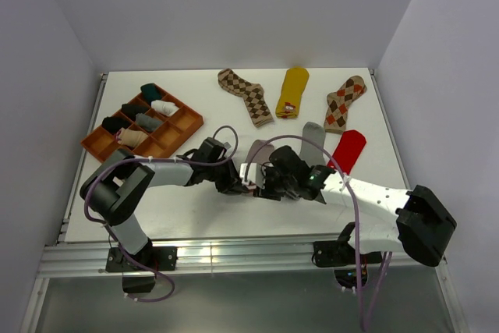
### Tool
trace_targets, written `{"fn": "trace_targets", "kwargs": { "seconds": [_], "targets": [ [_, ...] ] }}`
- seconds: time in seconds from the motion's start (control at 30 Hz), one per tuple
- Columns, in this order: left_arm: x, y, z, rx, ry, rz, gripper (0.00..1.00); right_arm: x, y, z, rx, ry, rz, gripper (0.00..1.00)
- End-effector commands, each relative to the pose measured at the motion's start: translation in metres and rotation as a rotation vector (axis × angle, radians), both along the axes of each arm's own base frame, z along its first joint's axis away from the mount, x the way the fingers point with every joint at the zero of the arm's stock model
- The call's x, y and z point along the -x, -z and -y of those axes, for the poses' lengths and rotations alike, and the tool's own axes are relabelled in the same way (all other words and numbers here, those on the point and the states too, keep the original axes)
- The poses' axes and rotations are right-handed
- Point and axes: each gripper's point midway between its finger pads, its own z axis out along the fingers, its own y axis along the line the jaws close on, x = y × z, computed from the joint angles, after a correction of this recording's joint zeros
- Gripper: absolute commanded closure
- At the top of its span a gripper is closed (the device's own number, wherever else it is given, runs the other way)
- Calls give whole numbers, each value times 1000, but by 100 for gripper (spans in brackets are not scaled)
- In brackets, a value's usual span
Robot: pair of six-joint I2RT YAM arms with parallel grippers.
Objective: Roll the socks
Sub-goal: Roll the sock at the center of the board.
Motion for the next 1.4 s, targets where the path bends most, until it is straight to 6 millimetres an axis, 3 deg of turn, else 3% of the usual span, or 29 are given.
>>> {"fn": "trace_targets", "kwargs": {
  "seconds": [0.0,0.27,0.3,0.57,0.93,1.1,1.13,1.17,1.23,1.27,1.33,1.37],
  "targets": [
    [19,22,-17,-106,0,-124,100,-14,-13,-16,-13,-37,196,45],
    [20,19,-14,-93,15,-132,100,6,15,-29,81,-126,278,45],
    [21,18,-14,-91,18,-133,100,6,13,-36,66,-141,303,45],
    [21,17,-12,-77,40,-125,100,0,29,-37,135,-141,329,47],
    [19,17,-12,-46,58,-133,100,0,52,-34,203,-136,286,62],
    [13,10,-12,-20,49,-104,90,8,52,-33,201,-133,186,80],
    [14,9,-14,-16,42,-108,89,5,44,-37,183,-129,166,81],
    [13,8,-14,-9,38,-105,84,15,50,-33,201,-145,84,82],
    [9,2,-15,16,19,-79,81,9,40,-34,183,-128,18,86],
    [6,0,-15,26,15,-66,78,21,42,-31,185,-148,-70,87],
    [5,0,-17,31,1,-58,76,14,36,-32,172,-128,-150,88],
    [2,-1,-17,36,-6,-47,76,27,44,-27,194,-150,-257,88]
  ]
}}
